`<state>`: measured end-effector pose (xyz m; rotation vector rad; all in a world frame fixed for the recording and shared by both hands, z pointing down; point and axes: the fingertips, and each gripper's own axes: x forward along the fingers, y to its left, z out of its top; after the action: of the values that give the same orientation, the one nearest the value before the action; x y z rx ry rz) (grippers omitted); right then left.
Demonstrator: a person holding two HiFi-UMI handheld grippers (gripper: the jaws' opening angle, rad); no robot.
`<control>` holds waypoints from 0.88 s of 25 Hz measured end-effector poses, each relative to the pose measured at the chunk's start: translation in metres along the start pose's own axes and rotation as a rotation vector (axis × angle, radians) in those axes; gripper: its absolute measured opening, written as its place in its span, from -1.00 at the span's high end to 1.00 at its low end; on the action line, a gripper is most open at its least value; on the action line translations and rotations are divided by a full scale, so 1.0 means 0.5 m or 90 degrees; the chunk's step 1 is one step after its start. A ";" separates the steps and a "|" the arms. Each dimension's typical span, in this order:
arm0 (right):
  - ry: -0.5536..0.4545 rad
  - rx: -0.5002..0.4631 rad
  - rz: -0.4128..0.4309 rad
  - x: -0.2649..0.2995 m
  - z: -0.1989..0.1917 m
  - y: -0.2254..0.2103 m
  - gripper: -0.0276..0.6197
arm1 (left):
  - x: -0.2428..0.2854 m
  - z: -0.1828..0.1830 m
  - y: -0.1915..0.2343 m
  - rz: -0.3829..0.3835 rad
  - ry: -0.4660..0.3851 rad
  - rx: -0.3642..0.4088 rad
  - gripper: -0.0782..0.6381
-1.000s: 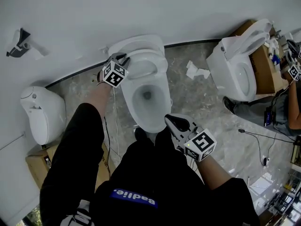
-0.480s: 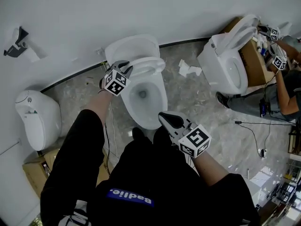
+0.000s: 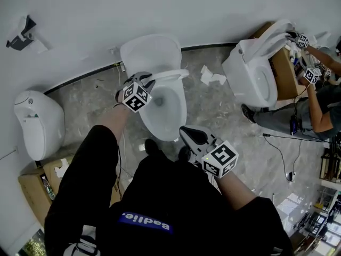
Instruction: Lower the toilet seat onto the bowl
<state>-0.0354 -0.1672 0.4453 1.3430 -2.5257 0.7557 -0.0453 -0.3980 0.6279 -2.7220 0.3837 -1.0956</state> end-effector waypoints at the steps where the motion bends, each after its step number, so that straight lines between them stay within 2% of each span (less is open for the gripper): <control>1: -0.001 0.000 0.005 -0.005 -0.004 0.002 0.83 | -0.002 -0.003 -0.010 0.000 0.002 0.000 0.50; 6: -0.008 -0.001 0.031 -0.051 -0.028 -0.004 0.82 | -0.014 -0.017 -0.056 0.015 0.024 -0.002 0.49; 10: -0.005 -0.005 0.046 -0.103 -0.066 -0.023 0.83 | -0.018 -0.034 -0.082 0.047 0.059 -0.001 0.49; 14: -0.009 0.009 0.065 -0.176 -0.115 -0.042 0.83 | -0.023 -0.058 -0.130 0.071 0.122 0.010 0.48; 17: -0.014 0.031 0.072 -0.223 -0.146 -0.066 0.83 | -0.022 -0.069 -0.162 0.092 0.159 -0.002 0.47; 22: -0.010 0.050 0.067 -0.289 -0.192 -0.080 0.82 | -0.030 -0.096 -0.214 0.101 0.233 -0.007 0.45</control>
<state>0.0731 -0.0318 0.4855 1.2513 -2.6221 0.8760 -0.0711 -0.2952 0.6802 -2.4418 0.6455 -1.5471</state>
